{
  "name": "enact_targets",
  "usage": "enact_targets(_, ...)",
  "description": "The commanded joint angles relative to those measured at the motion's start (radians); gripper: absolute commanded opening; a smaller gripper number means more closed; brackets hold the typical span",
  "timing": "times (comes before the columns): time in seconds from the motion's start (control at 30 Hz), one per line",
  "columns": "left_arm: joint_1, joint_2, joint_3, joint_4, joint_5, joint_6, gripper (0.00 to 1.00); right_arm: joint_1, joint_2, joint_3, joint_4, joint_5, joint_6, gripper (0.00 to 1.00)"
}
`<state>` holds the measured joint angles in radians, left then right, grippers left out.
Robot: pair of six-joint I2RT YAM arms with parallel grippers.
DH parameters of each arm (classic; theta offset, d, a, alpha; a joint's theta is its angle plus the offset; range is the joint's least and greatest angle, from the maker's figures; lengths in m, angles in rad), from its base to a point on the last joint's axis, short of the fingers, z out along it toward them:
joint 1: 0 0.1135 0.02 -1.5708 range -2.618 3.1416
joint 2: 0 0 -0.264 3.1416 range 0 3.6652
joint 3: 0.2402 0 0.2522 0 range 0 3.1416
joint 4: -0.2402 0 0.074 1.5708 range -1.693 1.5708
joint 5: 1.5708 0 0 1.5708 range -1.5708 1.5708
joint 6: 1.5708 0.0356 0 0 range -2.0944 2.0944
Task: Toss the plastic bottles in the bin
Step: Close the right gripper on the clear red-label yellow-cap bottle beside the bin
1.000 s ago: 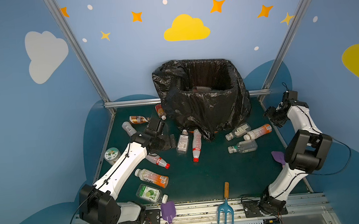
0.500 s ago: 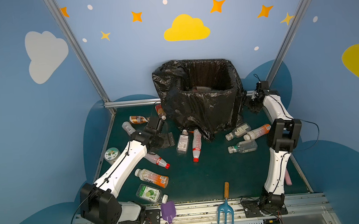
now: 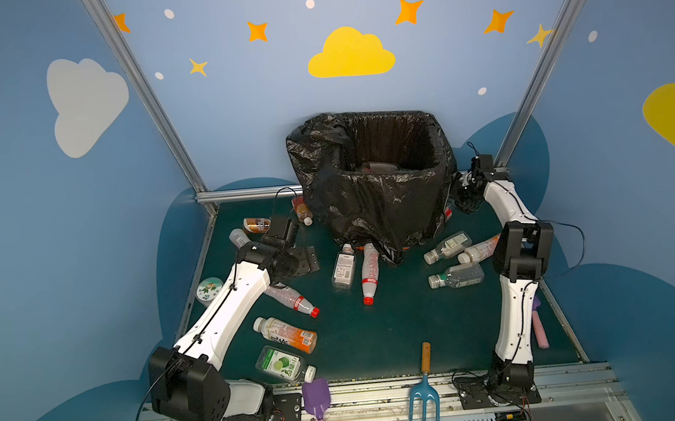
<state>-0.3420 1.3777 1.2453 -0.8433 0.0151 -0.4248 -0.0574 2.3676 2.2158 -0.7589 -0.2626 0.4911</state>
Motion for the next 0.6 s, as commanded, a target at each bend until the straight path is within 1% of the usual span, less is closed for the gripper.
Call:
enact_targets(0.0,0.014,0.000,0.023,-0.014,0.015,0.018,0.98,0.026,0.022,0.077,-0.097,0.152,-0.038,0.84)
enact_targets(0.17,0.025,0.018,0.035,-0.014,0.023,0.026,0.99,0.037,0.109,0.210,-0.170,0.156,-0.044,0.83)
enact_targets(0.27,0.029,0.020,0.039,-0.014,0.022,0.028,0.99,0.047,0.157,0.282,-0.204,0.177,-0.036,0.84)
enact_targets(0.43,0.038,0.008,0.022,-0.007,0.017,0.022,0.99,0.055,0.180,0.296,-0.214,0.227,-0.019,0.84)
enact_targets(0.57,0.048,-0.003,0.004,0.000,0.019,0.017,0.99,0.057,0.204,0.302,-0.209,0.232,-0.016,0.83)
